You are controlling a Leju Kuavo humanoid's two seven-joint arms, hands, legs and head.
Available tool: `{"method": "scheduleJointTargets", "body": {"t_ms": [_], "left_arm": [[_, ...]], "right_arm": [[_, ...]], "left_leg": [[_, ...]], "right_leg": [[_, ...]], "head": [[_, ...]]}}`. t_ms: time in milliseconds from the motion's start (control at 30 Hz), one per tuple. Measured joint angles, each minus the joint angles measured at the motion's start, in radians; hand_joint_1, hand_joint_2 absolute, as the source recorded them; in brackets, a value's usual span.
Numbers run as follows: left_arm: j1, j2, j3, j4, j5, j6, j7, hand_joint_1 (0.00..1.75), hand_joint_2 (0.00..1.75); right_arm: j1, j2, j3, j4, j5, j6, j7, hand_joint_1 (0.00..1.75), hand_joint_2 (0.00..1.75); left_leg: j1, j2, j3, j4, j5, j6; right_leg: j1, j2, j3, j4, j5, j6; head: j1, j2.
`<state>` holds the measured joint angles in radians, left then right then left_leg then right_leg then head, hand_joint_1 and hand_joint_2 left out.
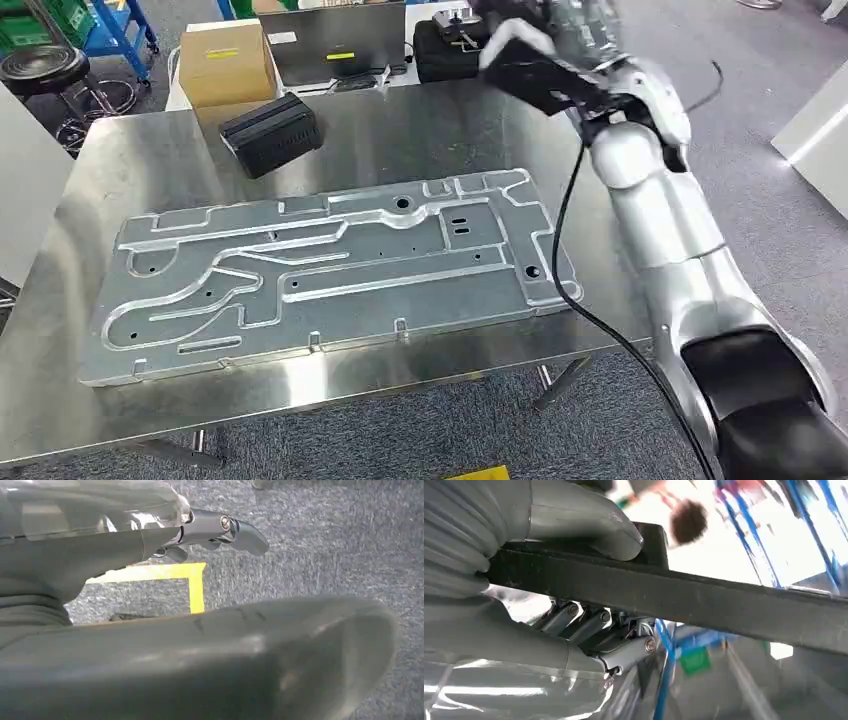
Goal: Take the parts from the cabinet and place them on the table.
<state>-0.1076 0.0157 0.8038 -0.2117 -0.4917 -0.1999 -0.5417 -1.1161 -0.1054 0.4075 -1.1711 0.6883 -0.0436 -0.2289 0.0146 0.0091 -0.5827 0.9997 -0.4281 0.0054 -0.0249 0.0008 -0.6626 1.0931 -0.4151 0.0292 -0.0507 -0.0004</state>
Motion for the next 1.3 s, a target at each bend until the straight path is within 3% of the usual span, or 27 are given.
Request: {"method": "scheduleJointTargets", "body": {"t_ms": [33,167,233,267,333,367,400,433,467,533,600,667,700,733,767,833,867,900,933,1000,1033,1067,1133,1200,1233,1267,1300], "left_arm": [[-0.003,0.0,0.0,0.0,0.001,-0.002,-0.004,0.0,0.0],[-0.009,-0.004,0.008,0.0,0.008,-0.004,-0.041,0.0,0.0],[-0.01,-0.005,0.012,0.0,-0.002,-0.004,-0.053,0.0,0.0],[-0.013,-0.005,0.013,0.0,-0.004,-0.004,-0.053,0.0,0.0],[-0.018,-0.005,0.015,0.0,-0.012,-0.002,-0.041,0.0,0.0],[-0.017,-0.006,0.014,0.0,-0.014,-0.002,-0.037,0.0,0.0],[-0.015,-0.008,0.015,0.0,-0.015,0.001,-0.033,0.0,0.0],[-0.015,-0.01,0.015,0.0,-0.018,0.001,-0.03,0.0,0.0],[-0.018,-0.01,0.015,0.0,-0.02,0.001,-0.029,0.0,0.0],[-0.021,-0.011,0.015,0.0,-0.021,0.001,-0.029,0.0,0.0],[-0.025,-0.013,0.015,0.0,-0.023,0.001,-0.03,0.0,0.0],[-0.024,-0.016,0.015,0.0,-0.024,0.001,-0.03,0.0,0.0],[-0.024,-0.018,0.015,0.0,-0.024,0.001,-0.03,0.0,0.0],[-0.024,-0.019,0.015,0.0,-0.024,0.0,-0.03,0.0,1.75],[-0.025,-0.019,0.015,0.0,-0.024,-0.002,-0.033,0.0,1.75],[-0.023,-0.019,0.015,0.0,-0.023,-0.002,-0.039,0.0,1.75],[-0.022,-0.019,0.015,0.0,-0.026,0.008,-0.039,0.0,1.75],[-0.02,-0.019,0.015,0.0,-0.032,0.023,-0.036,0.0,1.75],[-0.019,-0.019,0.015,0.0,-0.036,0.037,-0.033,0.0,1.75],[-0.019,-0.019,0.015,0.0,-0.041,0.048,-0.03,0.0,1.75],[-0.018,-0.021,0.015,0.0,-0.04,0.049,-0.035,0.0,0.0],[-0.017,-0.026,0.015,0.0,-0.038,0.049,-0.041,0.0,0.0],[-0.016,-0.026,0.017,0.0,-0.034,0.053,-0.045,0.0,0.0],[-0.014,-0.026,0.019,0.0,-0.035,0.054,-0.048,0.0,0.0],[-0.014,-0.026,0.02,0.0,-0.035,0.057,-0.051,0.0,0.0],[-0.013,-0.026,0.02,0.0,-0.036,0.058,-0.053,0.0,0.0],[-0.012,-0.026,0.021,0.0,-0.035,0.062,-0.053,0.0,0.0]], "right_arm": [[-0.017,0.021,0.042,0.067,0.037,0.016,0.0,1.73,1.75],[0.0,0.141,0.203,0.339,0.1,0.079,-0.024,1.73,1.75],[0.048,0.213,0.26,0.473,0.102,0.107,-0.013,1.73,1.75],[0.074,0.24,0.285,0.527,0.106,0.113,-0.008,1.73,1.75],[0.12,0.278,0.333,0.627,0.122,0.129,0.016,1.73,1.75],[0.131,0.287,0.349,0.663,0.126,0.134,0.026,1.73,1.75],[0.135,0.296,0.359,0.691,0.126,0.133,0.035,1.73,1.75],[0.133,0.302,0.365,0.709,0.126,0.134,0.042,1.73,1.75],[0.131,0.308,0.377,0.739,0.125,0.137,0.054,1.73,1.75],[0.129,0.315,0.386,0.766,0.125,0.137,0.073,1.73,1.75],[0.124,0.319,0.392,0.789,0.122,0.137,0.089,1.73,1.75],[0.125,0.32,0.393,0.802,0.122,0.136,0.101,1.73,1.75],[0.124,0.32,0.394,0.808,0.122,0.136,0.106,1.73,1.75],[0.125,0.32,0.394,0.814,0.122,0.134,0.109,0.0,0.0],[0.126,0.32,0.394,0.82,0.122,0.133,0.109,0.0,0.0],[0.137,0.32,0.393,0.829,0.12,0.126,0.11,0.0,0.0],[0.139,0.32,0.393,0.834,0.119,0.121,0.109,0.0,0.0],[0.143,0.32,0.393,0.839,0.119,0.112,0.108,0.0,0.0],[0.144,0.32,0.393,0.84,0.119,0.105,0.106,0.0,0.0],[0.148,0.32,0.393,0.842,0.119,0.078,0.102,0.0,0.0],[0.149,0.32,0.392,0.842,0.119,0.056,0.098,0.0,0.0],[0.15,0.32,0.391,0.842,0.119,0.033,0.088,0.0,0.0],[0.162,0.32,0.391,0.842,0.117,-0.009,0.07,0.0,0.0],[0.171,0.32,0.387,0.84,0.112,-0.076,0.045,0.0,0.0],[0.178,0.32,0.382,0.836,0.109,-0.115,0.023,0.0,0.0],[0.182,0.32,0.376,0.833,0.107,-0.14,0.008,0.0,0.0],[0.187,0.32,0.372,0.831,0.104,-0.165,-0.008,0.0,0.0]], "left_leg": [[-0.002,0.001,-0.002,0.003,-0.004,-0.007],[0.003,0.001,0.001,-0.002,-0.004,-0.034],[0.007,-0.001,-0.003,0.02,-0.025,-0.045],[0.007,-0.002,-0.028,0.072,-0.056,-0.047],[0.007,-0.002,-0.119,0.246,-0.127,-0.052],[0.007,-0.002,-0.153,0.306,-0.14,-0.052],[0.008,-0.001,-0.165,0.323,-0.131,-0.051],[0.007,-0.002,-0.151,0.288,-0.098,-0.049],[0.007,-0.002,-0.114,0.212,-0.053,-0.046],[0.009,-0.002,-0.016,0.029,0.013,-0.043],[0.002,-0.002,-0.001,0.006,0.003,-0.029],[-0.002,-0.002,0.001,0.007,0.0,-0.019],[0.003,-0.002,0.005,0.001,0.007,-0.008],[0.005,0.001,0.007,-0.004,0.013,-0.001],[0.005,0.003,0.006,-0.004,0.014,0.004],[0.003,0.008,0.0,-0.004,0.017,0.009],[0.001,0.011,-0.003,-0.004,0.018,0.01],[-0.001,0.013,-0.006,-0.004,0.019,0.011],[-0.003,0.014,-0.006,-0.003,0.02,0.011],[-0.008,0.013,-0.006,-0.003,0.023,0.01],[-0.01,0.013,-0.006,-0.003,0.025,0.009],[-0.014,0.012,-0.006,0.0,0.025,0.005],[-0.012,0.011,-0.008,0.0,0.029,-0.005],[-0.011,0.011,-0.007,-0.005,0.035,-0.016],[-0.008,0.007,-0.014,0.005,0.029,-0.021],[-0.009,0.0,-0.027,0.032,0.003,-0.025],[-0.007,-0.001,-0.06,0.103,-0.044,-0.031]], "right_leg": [[-0.001,0.0,0.026,-0.059,0.003,0.0],[0.016,0.003,0.032,-0.069,-0.004,-0.031],[0.011,0.001,0.046,-0.083,-0.001,-0.046],[0.011,-0.001,0.048,-0.083,-0.003,-0.052],[0.016,-0.003,0.05,-0.083,-0.007,-0.058],[0.018,-0.003,0.052,-0.082,-0.009,-0.061],[0.019,-0.003,0.056,-0.082,-0.011,-0.062],[0.02,-0.001,0.062,-0.083,-0.014,-0.062],[0.02,0.0,0.069,-0.083,-0.018,-0.061],[0.02,0.001,0.082,-0.081,-0.024,-0.054],[0.027,0.005,0.089,-0.081,-0.033,-0.039],[0.026,0.006,0.096,-0.088,-0.037,-0.033],[0.026,0.006,0.097,-0.088,-0.037,-0.025],[0.022,0.006,0.099,-0.071,-0.046,-0.02],[0.022,0.004,0.08,-0.032,-0.081,-0.017],[0.021,0.004,0.008,0.122,-0.172,-0.01],[0.021,0.004,-0.023,0.191,-0.201,-0.009],[0.021,0.004,-0.038,0.227,-0.206,-0.01],[0.021,0.004,-0.024,0.206,-0.186,-0.014],[0.024,0.004,0.063,0.054,-0.111,-0.027],[0.03,0.004,0.114,-0.035,-0.081,-0.038],[0.035,0.006,0.136,-0.091,-0.075,-0.047],[0.036,0.003,0.135,-0.092,-0.061,-0.045],[0.036,0.004,0.134,-0.099,-0.053,-0.056],[0.025,0.0,0.139,-0.11,-0.041,-0.059],[0.024,0.0,0.136,-0.113,-0.038,-0.064],[0.024,-0.001,0.128,-0.112,-0.036,-0.067]], "head": [[0.0,0.0],[0.0,0.0],[0.0,0.0],[0.0,0.0],[0.0,0.0],[0.0,0.0],[0.0,0.0],[0.0,0.0],[0.0,0.0],[0.0,0.0],[0.0,0.0],[0.0,0.0],[0.0,0.0],[0.0,0.0],[0.0,0.0],[0.0,0.0],[0.0,0.0],[0.0,0.0],[0.0,0.0],[0.0,0.0],[0.0,0.0],[0.0,0.0],[0.0,0.0],[0.0,0.0],[0.0,0.0],[0.0,0.0],[0.0,0.0]]}}
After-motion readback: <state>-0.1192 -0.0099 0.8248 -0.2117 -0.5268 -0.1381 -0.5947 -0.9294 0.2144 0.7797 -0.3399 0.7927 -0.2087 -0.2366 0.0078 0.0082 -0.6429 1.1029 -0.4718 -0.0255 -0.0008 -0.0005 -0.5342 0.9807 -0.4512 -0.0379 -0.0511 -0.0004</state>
